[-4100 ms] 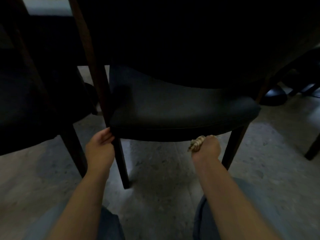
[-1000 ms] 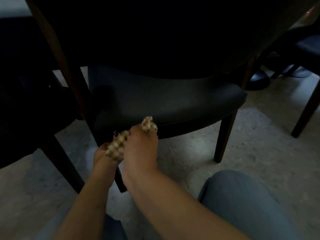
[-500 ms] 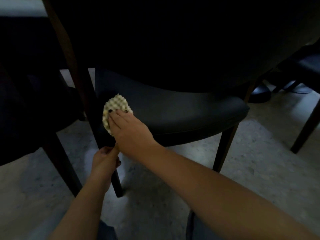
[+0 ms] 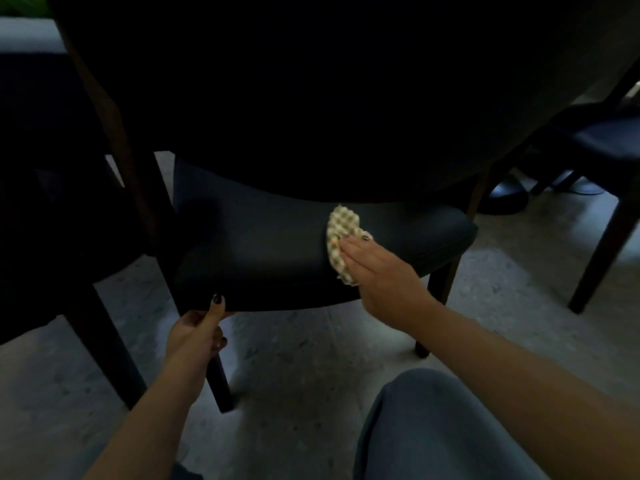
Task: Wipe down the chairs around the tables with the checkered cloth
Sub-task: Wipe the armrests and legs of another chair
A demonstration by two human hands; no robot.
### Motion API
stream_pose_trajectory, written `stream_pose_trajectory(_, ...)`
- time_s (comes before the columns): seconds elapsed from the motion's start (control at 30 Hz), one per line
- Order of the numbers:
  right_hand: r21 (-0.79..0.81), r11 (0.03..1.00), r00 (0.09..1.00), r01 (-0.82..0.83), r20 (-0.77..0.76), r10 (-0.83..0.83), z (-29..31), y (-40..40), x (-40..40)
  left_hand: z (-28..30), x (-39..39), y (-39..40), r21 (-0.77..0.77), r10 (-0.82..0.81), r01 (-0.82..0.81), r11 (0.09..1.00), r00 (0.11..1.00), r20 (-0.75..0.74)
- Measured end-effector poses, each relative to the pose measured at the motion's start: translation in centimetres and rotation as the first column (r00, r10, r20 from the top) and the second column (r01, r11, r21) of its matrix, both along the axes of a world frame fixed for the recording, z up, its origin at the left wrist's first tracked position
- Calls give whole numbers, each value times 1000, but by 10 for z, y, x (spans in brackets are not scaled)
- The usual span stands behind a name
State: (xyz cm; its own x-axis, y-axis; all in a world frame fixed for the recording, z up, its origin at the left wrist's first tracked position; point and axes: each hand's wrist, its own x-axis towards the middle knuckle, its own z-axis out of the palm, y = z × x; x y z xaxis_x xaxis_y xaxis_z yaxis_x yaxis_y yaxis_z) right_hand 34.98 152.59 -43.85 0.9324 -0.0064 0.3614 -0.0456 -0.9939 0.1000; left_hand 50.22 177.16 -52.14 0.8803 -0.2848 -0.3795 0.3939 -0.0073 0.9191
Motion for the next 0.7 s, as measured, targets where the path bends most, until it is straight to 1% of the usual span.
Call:
stream_pose_trajectory(0.07, 20, 994, 994, 105, 16, -105, -1, -20, -13, 4, -2, -1, -39, 3, -4, 999, 999, -37)
stream_pose_trajectory(0.17, 134, 957, 961, 258, 70, -269, -3, -53, -36, 7, -5, -4, -104, -7, -4, 995, 995, -100)
stream_pose_trajectory(0.27, 160, 940, 942, 301, 100, -319, -5, -78, -49, 11, -9, -6, -106, 5, -17, 994, 994, -110)
stream_pose_trajectory(0.33, 221, 908, 916, 355, 113, -385, -2, -91, -48, 14, -11, -9, -103, 11, -22, 994, 995, -104)
stream_pose_trajectory(0.43, 373, 776, 814, 508, 85, -574, 10, -111, -37, 17, -13, -12, -109, 14, -24, 994, 996, -91)
stream_pose_trajectory(0.5, 490, 634, 723, 599, 10, -691, 21, -118, -25, 19, -14, -12, -105, 11, -21, 994, 996, -88)
stream_pose_trajectory(0.53, 545, 553, 670, 630, -23, -742, 26, -115, -17, 19, -14, -12, -103, 8, -17, 994, 996, -92)
stream_pose_trajectory(0.57, 578, 493, 629, 650, -46, -776, 29, -107, -9, 19, -14, -11, -103, 6, -16, 995, 995, -99)
stream_pose_trajectory(0.6, 592, 476, 619, 650, -50, -784, 31, -95, -2, 19, -14, -11, -106, 7, -18, 994, 994, -107)
stream_pose_trajectory(0.63, 593, 504, 645, 627, -33, -764, 30, -78, 4, 20, -13, -10, -115, 3, -16, 993, 994, -112)
stream_pose_trajectory(0.7, 561, 657, 773, 504, 47, -632, 22, -37, 12, 20, -13, -9, -136, -13, -3, 991, 993, -115)
